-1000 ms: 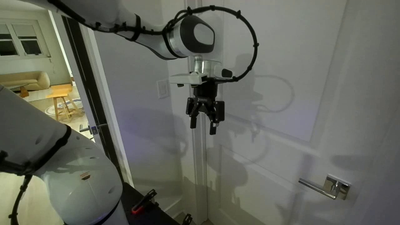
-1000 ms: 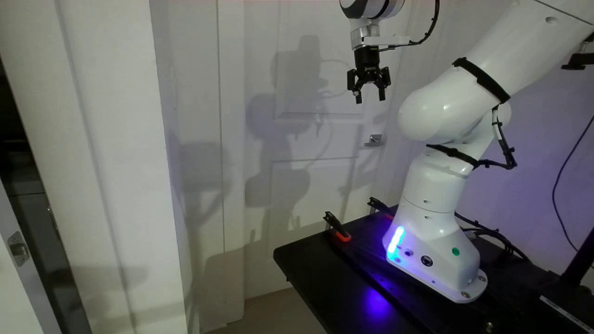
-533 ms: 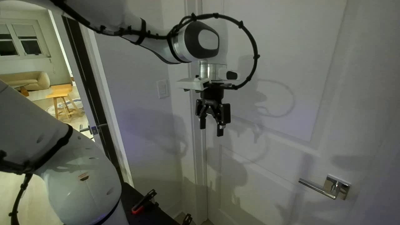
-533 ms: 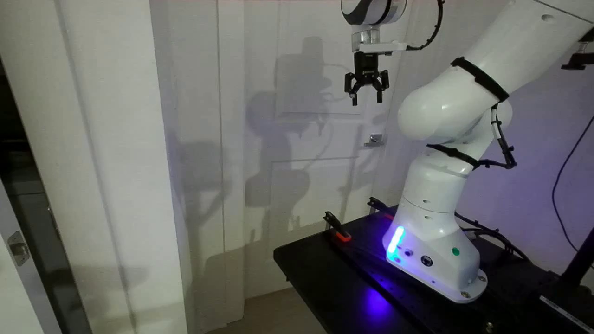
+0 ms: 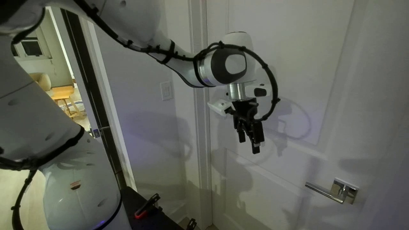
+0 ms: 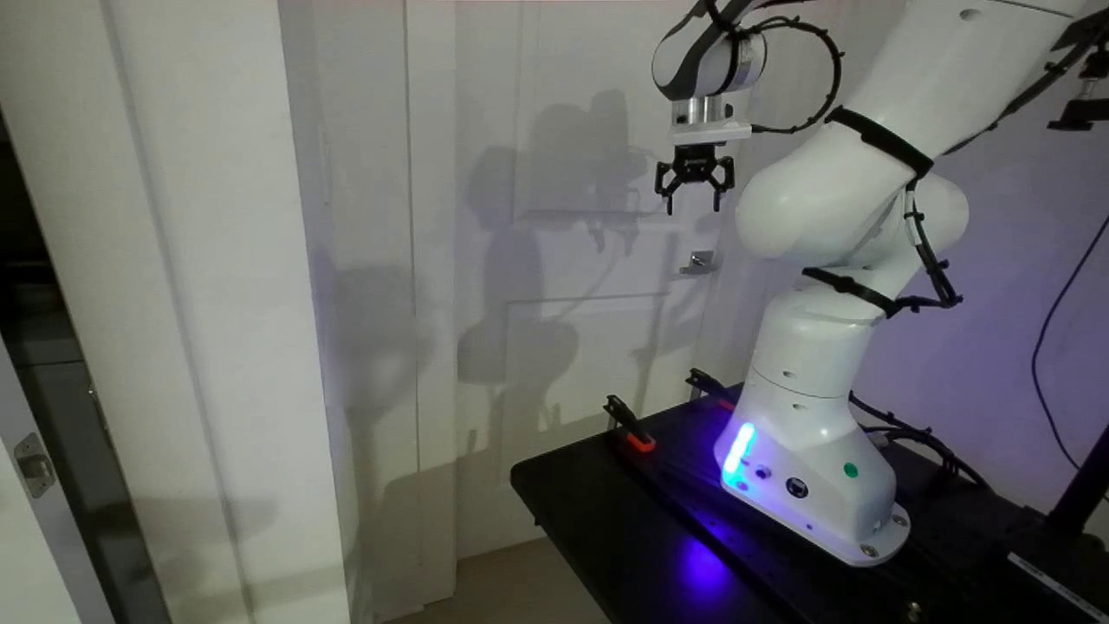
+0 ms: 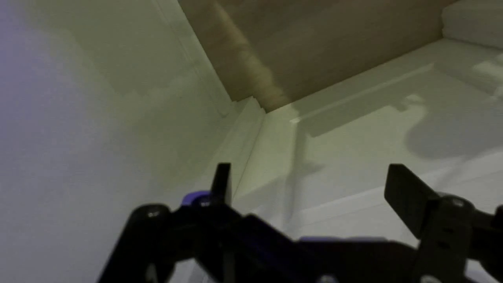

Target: Open the door

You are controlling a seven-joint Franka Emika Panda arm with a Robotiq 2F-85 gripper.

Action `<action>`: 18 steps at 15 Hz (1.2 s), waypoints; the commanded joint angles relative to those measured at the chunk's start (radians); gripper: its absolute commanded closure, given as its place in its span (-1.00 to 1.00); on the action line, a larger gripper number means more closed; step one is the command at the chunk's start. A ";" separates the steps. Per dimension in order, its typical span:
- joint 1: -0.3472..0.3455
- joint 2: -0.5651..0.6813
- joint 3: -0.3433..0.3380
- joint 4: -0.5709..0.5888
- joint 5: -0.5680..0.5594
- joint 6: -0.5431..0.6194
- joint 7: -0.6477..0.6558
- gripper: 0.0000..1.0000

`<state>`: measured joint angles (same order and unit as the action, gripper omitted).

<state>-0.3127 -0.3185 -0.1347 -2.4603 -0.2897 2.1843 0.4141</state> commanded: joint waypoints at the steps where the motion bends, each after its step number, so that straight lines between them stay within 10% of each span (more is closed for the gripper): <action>1: -0.046 0.080 -0.005 0.000 -0.048 0.140 0.155 -1.00; 18: -0.083 0.484 -0.186 0.112 -0.133 0.795 0.429 -1.00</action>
<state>-0.3897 0.0803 -0.2994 -2.4073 -0.3867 2.9126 0.7863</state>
